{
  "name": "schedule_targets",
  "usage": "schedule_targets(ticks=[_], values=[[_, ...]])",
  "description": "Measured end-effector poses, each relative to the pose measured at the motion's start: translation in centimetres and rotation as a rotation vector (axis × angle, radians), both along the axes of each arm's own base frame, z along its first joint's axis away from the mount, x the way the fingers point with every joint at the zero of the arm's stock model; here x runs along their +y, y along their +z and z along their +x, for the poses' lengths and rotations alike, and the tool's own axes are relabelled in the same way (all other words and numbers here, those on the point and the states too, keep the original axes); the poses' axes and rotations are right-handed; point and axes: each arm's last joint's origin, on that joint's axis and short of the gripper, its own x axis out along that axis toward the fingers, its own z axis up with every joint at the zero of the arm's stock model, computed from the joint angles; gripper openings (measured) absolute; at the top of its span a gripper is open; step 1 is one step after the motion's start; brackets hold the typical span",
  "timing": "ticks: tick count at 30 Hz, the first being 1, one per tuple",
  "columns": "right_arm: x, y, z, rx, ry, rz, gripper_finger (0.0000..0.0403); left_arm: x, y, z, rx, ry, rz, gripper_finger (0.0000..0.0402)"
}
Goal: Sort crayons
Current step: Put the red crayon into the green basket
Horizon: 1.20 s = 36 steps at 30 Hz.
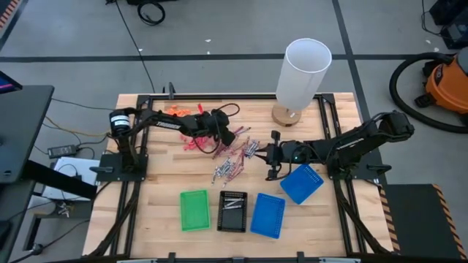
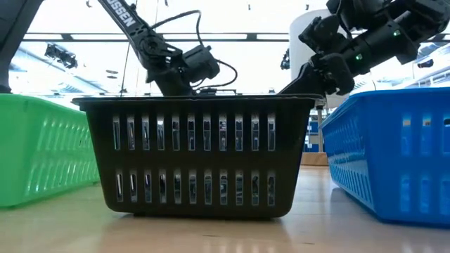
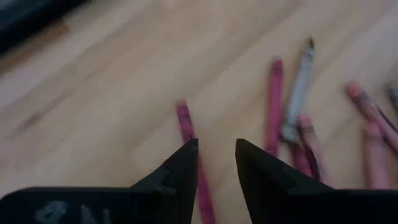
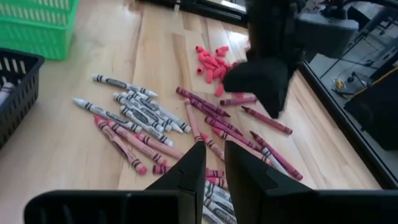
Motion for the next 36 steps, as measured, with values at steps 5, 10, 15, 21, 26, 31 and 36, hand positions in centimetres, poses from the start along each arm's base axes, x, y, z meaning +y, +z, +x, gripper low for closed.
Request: schedule_targets(ticks=[5, 10, 15, 21, 26, 31, 36], values=[[-0.1, 0.2, 0.1, -0.026, 0.014, 0.012, 0.0067, 0.3, -1.2, -0.2, 0.065, -0.002, 0.002, 0.0117], [-0.2, 0.5, 0.2, -0.049, 0.033, 0.023, 0.0067, 0.6, -2.5, -0.1, 0.093, 0.004, -0.005, 0.0117], [-0.1, 0.5, 0.3, -0.055, 0.043, 0.028, 0.0067, 0.9, -2.9, -0.2, 0.098, -0.008, -0.040, 0.0116], [-0.1, 0.5, 0.2, -0.053, 0.046, 0.030, 0.0067, 1.3, -3.1, -0.4, 0.092, -0.035, -0.104, 0.0077], [-0.1, 0.4, 0.2, -0.046, 0.049, 0.030, 0.0067, 1.3, -3.2, -0.5, 0.101, -0.045, -0.106, 0.0015], [-0.1, 0.4, 0.2, -0.045, 0.048, 0.030, 0.0067, 1.2, -2.9, -0.6, 0.105, -0.058, -0.103, 0.0016], [-0.2, 0.4, 0.2, -0.038, 0.018, 0.017, 0.0067, 0.0, -1.3, -1.0, 0.114, -0.117, -0.101, 0.0017]])
